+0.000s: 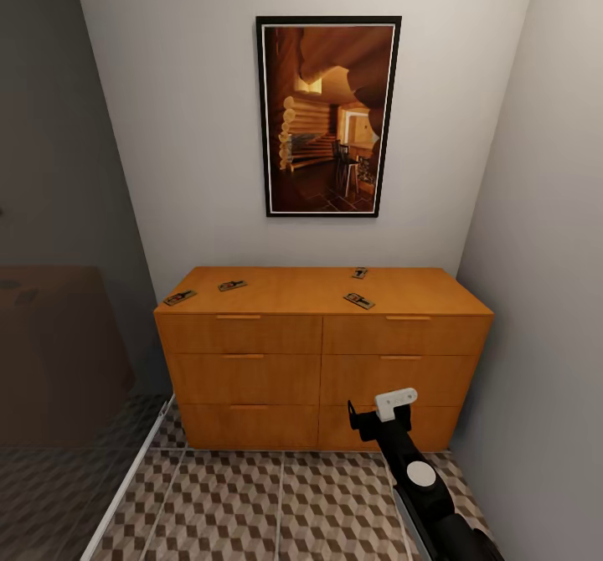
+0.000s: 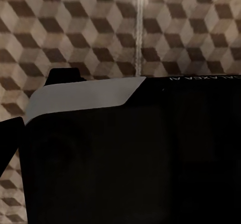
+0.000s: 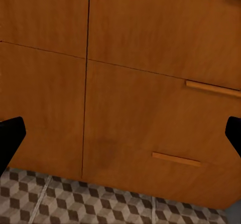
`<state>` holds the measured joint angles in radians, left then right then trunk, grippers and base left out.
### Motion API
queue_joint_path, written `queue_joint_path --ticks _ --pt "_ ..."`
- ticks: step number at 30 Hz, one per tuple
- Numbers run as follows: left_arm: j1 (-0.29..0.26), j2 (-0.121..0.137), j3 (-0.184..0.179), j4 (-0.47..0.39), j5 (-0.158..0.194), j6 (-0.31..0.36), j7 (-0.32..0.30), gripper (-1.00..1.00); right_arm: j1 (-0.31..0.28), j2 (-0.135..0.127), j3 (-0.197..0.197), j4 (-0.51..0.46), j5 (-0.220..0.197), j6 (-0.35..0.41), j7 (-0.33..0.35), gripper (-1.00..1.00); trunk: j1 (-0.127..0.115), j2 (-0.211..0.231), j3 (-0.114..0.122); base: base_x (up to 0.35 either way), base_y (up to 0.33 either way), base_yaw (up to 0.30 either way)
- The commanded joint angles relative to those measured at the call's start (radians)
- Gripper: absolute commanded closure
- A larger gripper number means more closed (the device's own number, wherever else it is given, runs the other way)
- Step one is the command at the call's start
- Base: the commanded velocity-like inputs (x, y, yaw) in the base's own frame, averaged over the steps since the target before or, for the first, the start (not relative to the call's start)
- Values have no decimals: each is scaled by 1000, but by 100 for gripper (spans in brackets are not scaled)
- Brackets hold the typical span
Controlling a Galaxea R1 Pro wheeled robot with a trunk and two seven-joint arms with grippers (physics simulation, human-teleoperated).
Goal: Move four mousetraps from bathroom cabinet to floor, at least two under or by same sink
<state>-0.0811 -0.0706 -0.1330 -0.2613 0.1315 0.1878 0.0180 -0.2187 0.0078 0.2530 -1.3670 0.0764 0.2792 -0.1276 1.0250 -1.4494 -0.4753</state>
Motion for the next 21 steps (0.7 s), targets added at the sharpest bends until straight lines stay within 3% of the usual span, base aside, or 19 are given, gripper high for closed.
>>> queue_joint_path --ticks 1,18,21 --pt "0 1 -8 1 11 5 2 -100 -1 0 2 -1 8 8 -4 -100 0 -1 -1 0 0 0" --pt "0 5 -8 2 11 4 2 -100 -1 1 4 -1 10 8 -4 -100 0 -1 -1 0 0 0" --pt "0 5 -9 3 11 4 2 -100 -1 0 23 -1 11 8 -5 -100 0 -1 -1 0 0 0"
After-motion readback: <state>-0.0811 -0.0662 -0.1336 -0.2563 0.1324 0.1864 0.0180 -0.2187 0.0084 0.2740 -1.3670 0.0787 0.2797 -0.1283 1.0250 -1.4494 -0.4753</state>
